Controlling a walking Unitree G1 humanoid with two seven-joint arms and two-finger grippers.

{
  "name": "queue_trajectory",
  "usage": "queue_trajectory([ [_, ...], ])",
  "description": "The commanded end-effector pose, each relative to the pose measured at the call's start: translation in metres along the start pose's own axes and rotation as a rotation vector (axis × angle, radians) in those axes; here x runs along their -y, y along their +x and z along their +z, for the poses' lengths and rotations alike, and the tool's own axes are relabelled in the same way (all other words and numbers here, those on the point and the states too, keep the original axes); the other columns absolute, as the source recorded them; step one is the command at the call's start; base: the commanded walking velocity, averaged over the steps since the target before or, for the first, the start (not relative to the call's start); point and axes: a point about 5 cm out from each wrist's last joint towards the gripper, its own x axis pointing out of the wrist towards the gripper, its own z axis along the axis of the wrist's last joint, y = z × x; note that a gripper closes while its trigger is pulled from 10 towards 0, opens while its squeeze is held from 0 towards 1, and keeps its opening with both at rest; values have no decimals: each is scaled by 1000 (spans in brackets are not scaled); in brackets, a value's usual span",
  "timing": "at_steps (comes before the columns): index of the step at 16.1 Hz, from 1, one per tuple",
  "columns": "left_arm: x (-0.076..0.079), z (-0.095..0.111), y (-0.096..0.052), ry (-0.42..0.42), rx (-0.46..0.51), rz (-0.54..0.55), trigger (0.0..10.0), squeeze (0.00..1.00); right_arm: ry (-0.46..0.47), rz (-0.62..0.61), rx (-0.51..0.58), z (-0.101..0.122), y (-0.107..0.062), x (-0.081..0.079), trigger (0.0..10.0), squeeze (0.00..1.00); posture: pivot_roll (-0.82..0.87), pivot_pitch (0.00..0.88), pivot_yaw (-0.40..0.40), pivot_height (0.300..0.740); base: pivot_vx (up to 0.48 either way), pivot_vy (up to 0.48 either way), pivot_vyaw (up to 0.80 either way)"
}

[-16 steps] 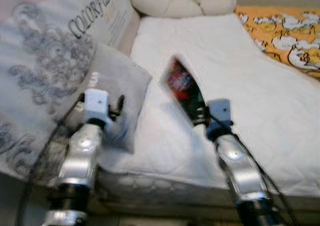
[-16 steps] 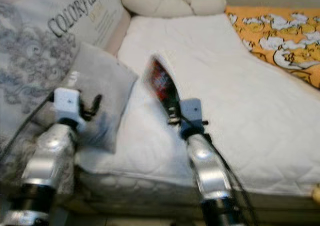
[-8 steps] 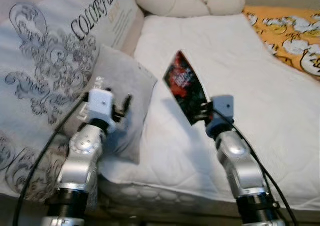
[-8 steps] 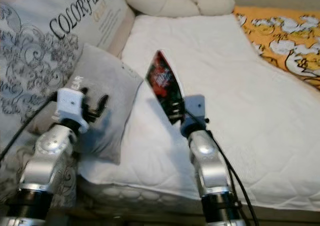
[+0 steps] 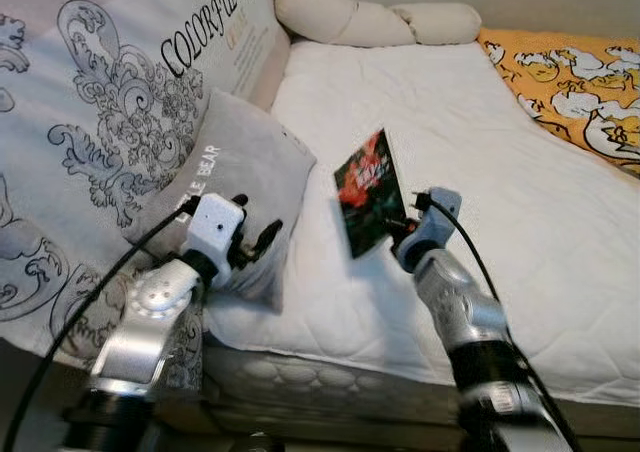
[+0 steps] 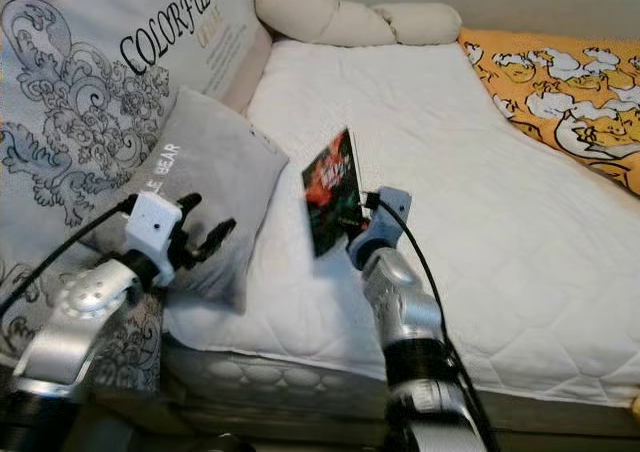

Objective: Clean up the room

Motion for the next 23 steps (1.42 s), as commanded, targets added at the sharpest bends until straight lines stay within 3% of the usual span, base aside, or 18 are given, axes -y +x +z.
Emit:
queue_trajectory([
  [1, 3, 3, -3, 11, -10, -73, 10000, 0, 96, -16, -1, 1, 5, 1, 10000, 0, 26, 0, 14, 740, 0, 0, 0],
  [3, 5, 2, -8, 20, -28, -136, 10000, 0, 164, -41, -48, -11, 9, 3, 10000, 0, 34, 0, 18, 740, 0, 0, 0],
  [5, 14, -1, -15, 22, -70, -242, 10000, 0, 249, -85, -142, -37, 11, 9, 10000, 0, 59, 0, 20, 740, 0, 0, 0],
  [7, 22, -9, -29, 25, -148, -364, 10000, 0, 324, -109, -239, -57, 9, 12, 10000, 0, 88, 0, 26, 740, 0, 0, 0],
  [13, 18, -7, -46, 30, -192, -372, 10000, 0, 357, -220, -241, -54, 10, 25, 10000, 0, 138, 0, 23, 740, 0, 0, 0],
  [14, 17, -6, -47, 31, -192, -358, 10000, 0, 375, -229, -228, -51, 10, 28, 10000, 988, 144, 0, 21, 740, 0, 0, 0],
  [21, 16, -6, -43, 14, -183, -307, 10000, 0, 400, -200, -197, -53, 8, 32, 10000, 1000, 125, 0, 16, 740, 0, 0, 0],
  [23, 21, -7, -39, -7, -168, -300, 10000, 0, 399, -246, -200, -58, 2, 46, 10000, 1000, 98, 0, 20, 740, 0, 0, 0],
])
